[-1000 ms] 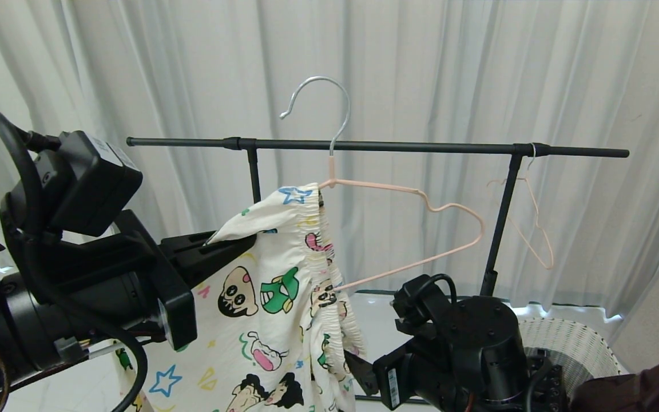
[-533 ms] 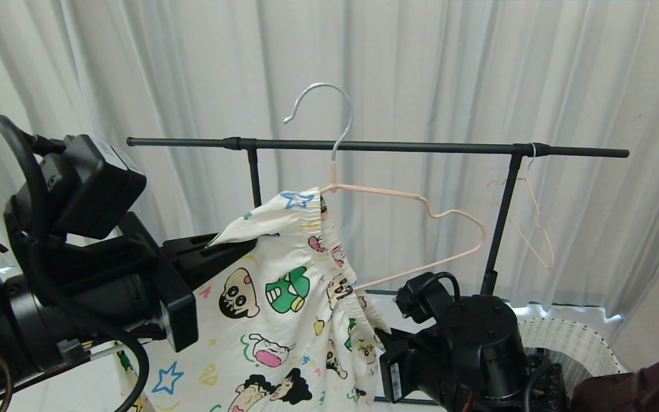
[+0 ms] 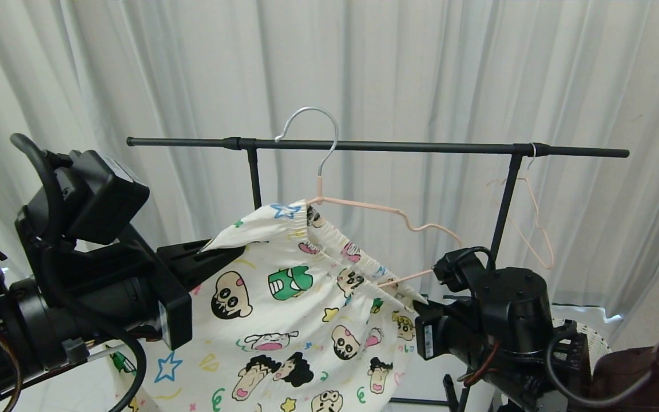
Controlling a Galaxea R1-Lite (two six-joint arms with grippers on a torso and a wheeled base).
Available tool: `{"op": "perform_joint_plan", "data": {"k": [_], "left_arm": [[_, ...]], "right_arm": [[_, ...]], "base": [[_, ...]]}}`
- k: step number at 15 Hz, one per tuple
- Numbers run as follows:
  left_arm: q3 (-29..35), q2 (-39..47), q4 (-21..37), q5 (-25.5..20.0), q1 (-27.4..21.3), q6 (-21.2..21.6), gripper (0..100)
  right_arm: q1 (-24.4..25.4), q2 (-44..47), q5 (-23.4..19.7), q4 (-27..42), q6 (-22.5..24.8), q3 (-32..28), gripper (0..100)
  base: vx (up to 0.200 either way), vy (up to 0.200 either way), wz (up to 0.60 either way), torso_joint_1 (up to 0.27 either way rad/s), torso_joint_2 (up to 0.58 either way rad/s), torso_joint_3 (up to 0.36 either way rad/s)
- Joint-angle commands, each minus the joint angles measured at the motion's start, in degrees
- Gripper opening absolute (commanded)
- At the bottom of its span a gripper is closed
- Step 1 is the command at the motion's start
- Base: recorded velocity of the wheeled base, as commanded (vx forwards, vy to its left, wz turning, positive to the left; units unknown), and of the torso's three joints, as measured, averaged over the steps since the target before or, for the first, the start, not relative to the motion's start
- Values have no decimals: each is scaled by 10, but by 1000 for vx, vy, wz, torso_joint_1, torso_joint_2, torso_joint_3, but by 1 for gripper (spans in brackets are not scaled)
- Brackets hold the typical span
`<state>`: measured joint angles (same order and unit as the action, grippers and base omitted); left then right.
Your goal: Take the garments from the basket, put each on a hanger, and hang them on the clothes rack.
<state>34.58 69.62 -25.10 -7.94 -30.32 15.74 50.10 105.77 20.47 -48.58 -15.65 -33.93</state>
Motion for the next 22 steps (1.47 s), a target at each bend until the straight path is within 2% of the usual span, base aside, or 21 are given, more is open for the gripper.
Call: {"op": "perform_joint_plan", "data": {"k": [1, 3, 6, 13, 17, 20, 22], "left_arm": [[-4, -3, -1, 0, 8, 0, 0], [-14, -11, -3, 0, 12, 3, 0], [-47, -19, -5, -1, 32, 41, 0], [-60, -19, -5, -3, 61, 42, 0], [-78, -19, -5, -4, 61, 47, 0], [-108, -14, -5, -4, 61, 90, 0], [-118, 2, -5, -1, 61, 101, 0]], "right_arm": [[-27, -9, -3, 1, 10, 2, 0], [-49, -11, -5, 1, 18, 2, 0], [-68, -19, -7, 1, 24, 2, 0], [-74, -19, -8, 1, 25, 4, 0], [-86, -28, -33, 1, 33, 3, 0], [-100, -38, -54, 2, 47, 2, 0], [-101, -57, -74, 5, 61, 1, 0]], "base": [[0, 0, 0, 0, 0, 0], [0, 0, 0, 0, 0, 0], [0, 0, 0, 0, 0, 0], [0, 0, 0, 0, 0, 0], [0, 0, 0, 0, 0, 0], [0, 0, 0, 0, 0, 0], [0, 0, 0, 0, 0, 0]]}}
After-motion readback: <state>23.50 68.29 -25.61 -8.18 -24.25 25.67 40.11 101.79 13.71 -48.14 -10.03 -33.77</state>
